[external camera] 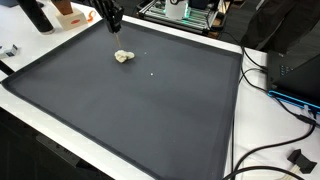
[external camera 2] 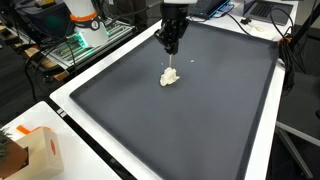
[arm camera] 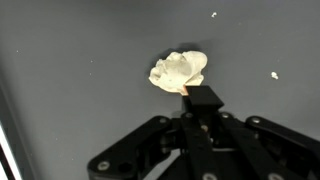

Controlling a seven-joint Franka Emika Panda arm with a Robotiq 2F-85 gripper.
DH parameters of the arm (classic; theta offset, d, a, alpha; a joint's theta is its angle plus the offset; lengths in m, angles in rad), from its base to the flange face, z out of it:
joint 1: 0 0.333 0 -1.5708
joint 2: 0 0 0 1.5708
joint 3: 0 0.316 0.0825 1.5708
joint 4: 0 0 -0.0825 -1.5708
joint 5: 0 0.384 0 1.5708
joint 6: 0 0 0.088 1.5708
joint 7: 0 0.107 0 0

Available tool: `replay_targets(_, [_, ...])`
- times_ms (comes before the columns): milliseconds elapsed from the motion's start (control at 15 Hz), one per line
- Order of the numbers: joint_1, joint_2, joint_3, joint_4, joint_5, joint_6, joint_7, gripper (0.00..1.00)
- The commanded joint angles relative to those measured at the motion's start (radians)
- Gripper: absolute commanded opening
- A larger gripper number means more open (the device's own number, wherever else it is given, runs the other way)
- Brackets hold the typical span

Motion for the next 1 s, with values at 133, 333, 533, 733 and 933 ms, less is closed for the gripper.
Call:
replay_targets(133, [-0.027,0.023,0.015,-0.011,0.046,0.026,-0.061,0.03])
replay_targets(333, [-0.031,0.033,0.018,-0.01,0.059,0.024,-0.079,0.03])
replay_targets(533, [-0.034,0.042,0.019,-0.008,0.066,0.025,-0.089,0.03])
replay_targets(733, [-0.036,0.05,0.02,-0.005,0.07,0.023,-0.094,0.03])
replay_targets(933, [-0.034,0.059,0.018,-0.004,0.062,0.03,-0.09,0.03])
